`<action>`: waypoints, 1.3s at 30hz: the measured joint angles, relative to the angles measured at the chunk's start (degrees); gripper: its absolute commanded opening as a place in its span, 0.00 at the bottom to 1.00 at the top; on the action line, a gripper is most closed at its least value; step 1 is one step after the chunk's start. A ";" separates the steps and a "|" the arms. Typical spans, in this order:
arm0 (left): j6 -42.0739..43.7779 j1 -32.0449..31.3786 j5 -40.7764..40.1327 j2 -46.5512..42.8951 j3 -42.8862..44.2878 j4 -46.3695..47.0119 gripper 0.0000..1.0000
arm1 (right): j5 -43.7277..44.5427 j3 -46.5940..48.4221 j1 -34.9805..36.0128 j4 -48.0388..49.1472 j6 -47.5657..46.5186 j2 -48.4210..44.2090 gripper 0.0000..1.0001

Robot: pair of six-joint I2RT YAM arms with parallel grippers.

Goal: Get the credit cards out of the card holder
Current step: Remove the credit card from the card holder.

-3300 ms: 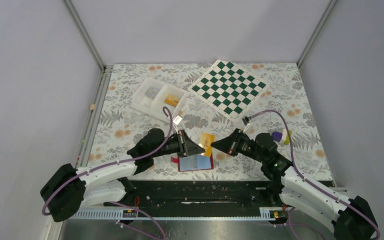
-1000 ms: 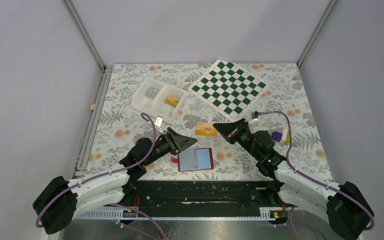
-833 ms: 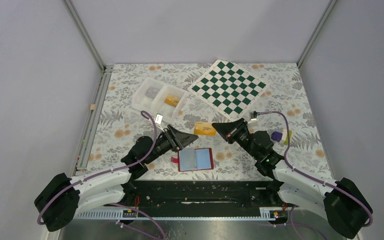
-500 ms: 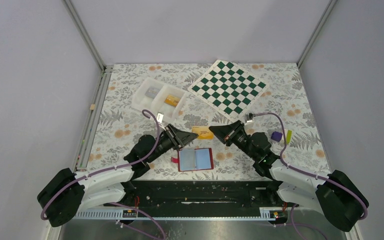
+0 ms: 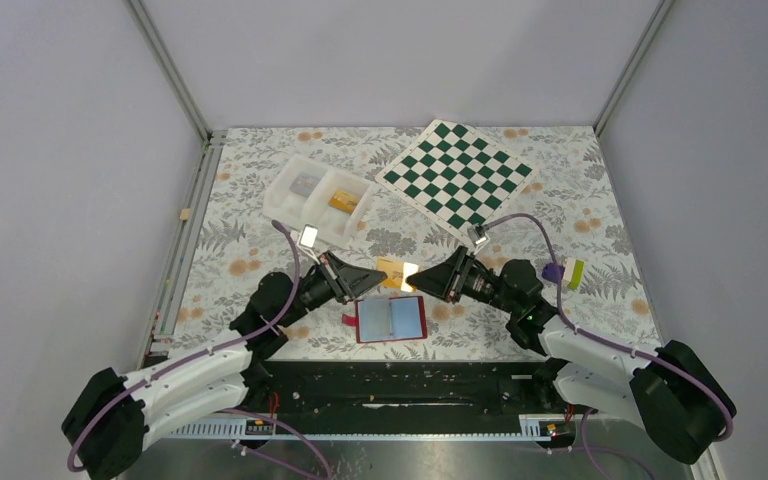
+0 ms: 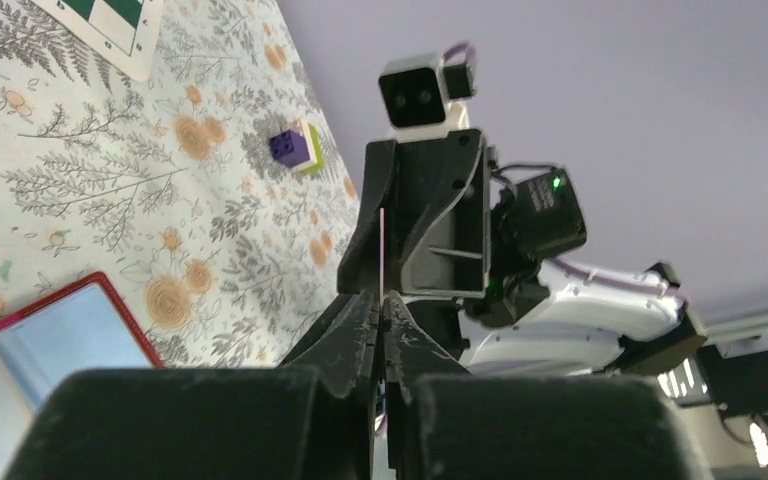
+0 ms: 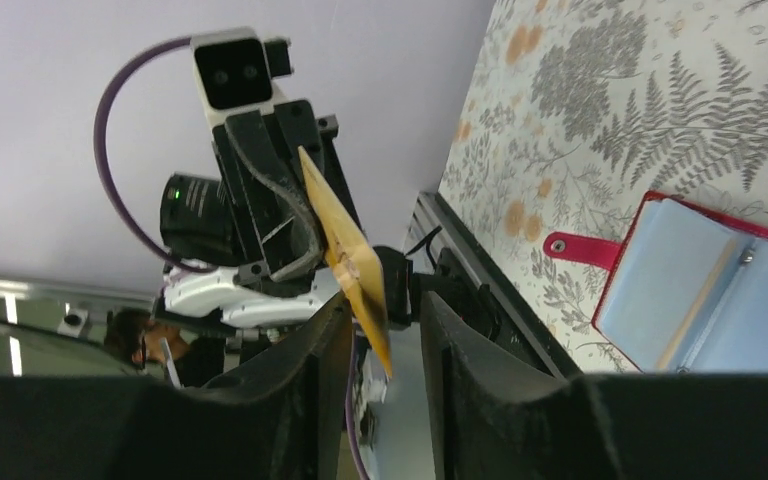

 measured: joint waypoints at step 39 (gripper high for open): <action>-2.27 2.78 7.15 1.01 -1.22 -1.95 0.49 | -1.55 -1.01 -1.68 1.77 1.05 -2.82 0.00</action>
